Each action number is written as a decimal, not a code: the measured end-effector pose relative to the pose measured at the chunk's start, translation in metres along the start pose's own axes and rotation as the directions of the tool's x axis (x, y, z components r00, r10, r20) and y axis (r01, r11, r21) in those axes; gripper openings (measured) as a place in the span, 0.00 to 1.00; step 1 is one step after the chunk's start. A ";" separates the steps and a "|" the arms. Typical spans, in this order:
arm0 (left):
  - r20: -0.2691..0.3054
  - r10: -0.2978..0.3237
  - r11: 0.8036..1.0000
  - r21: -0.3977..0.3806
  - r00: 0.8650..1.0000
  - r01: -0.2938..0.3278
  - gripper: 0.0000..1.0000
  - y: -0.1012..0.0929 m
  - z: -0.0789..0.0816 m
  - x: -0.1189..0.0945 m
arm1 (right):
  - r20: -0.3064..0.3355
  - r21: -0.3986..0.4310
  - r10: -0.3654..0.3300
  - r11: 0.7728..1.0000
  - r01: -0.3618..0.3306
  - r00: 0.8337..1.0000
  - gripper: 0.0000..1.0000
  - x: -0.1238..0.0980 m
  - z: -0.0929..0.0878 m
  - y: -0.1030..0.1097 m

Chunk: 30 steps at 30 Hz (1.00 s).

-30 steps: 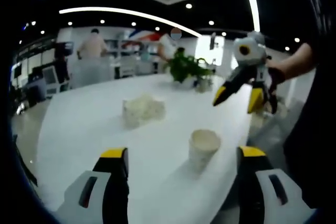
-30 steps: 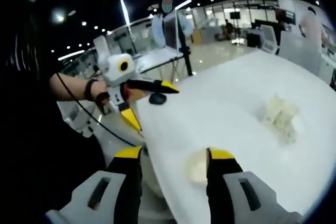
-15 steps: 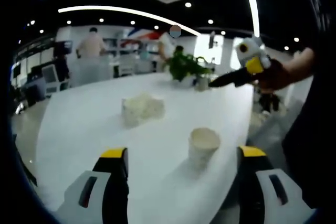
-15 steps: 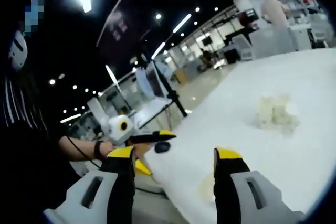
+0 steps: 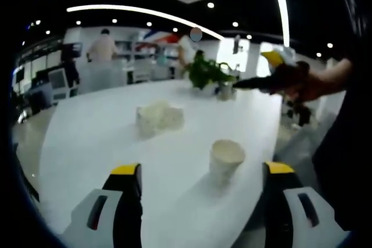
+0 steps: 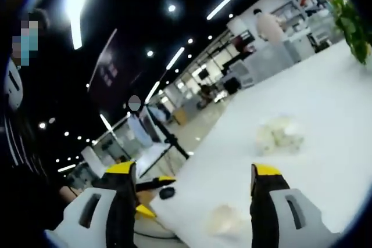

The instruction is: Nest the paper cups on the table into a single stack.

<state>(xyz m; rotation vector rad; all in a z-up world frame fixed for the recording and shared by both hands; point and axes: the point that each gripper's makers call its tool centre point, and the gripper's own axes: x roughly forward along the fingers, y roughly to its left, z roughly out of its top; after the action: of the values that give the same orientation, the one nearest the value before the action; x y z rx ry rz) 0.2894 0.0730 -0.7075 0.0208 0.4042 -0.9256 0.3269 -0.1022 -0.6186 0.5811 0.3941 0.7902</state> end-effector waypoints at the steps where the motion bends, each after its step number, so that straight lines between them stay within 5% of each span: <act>1: 0.001 0.001 1.000 -0.001 1.000 -0.001 0.84 0.000 0.000 0.000 | 0.003 0.003 -0.010 1.000 0.010 1.000 0.84 -0.003 0.002 -0.004; 13: -0.012 0.004 1.000 -0.004 1.000 -0.004 0.84 0.000 -0.006 -0.003 | 0.028 -0.016 -0.130 0.991 0.130 0.991 1.00 -0.024 0.016 -0.038; 18: -0.005 0.011 1.000 -0.007 1.000 -0.011 0.84 0.001 -0.004 -0.004 | -0.024 -0.091 -0.199 0.976 0.196 0.980 1.00 -0.037 0.011 -0.053; 23: -0.009 0.008 1.000 -0.006 1.000 -0.008 0.84 0.002 -0.003 -0.002 | -0.100 -0.260 -0.283 0.933 0.250 0.954 1.00 -0.046 -0.001 -0.065; 30: -0.032 0.005 1.000 0.013 0.999 -0.004 0.84 0.003 -0.002 0.005 | -0.117 -0.321 -0.314 0.910 0.263 0.942 1.00 -0.047 -0.012 -0.072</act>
<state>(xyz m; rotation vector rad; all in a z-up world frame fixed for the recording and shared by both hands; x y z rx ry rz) 0.2941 0.0716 -0.7114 0.0484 0.4279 -0.9242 0.3292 -0.1742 -0.6675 0.1622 0.4900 0.5966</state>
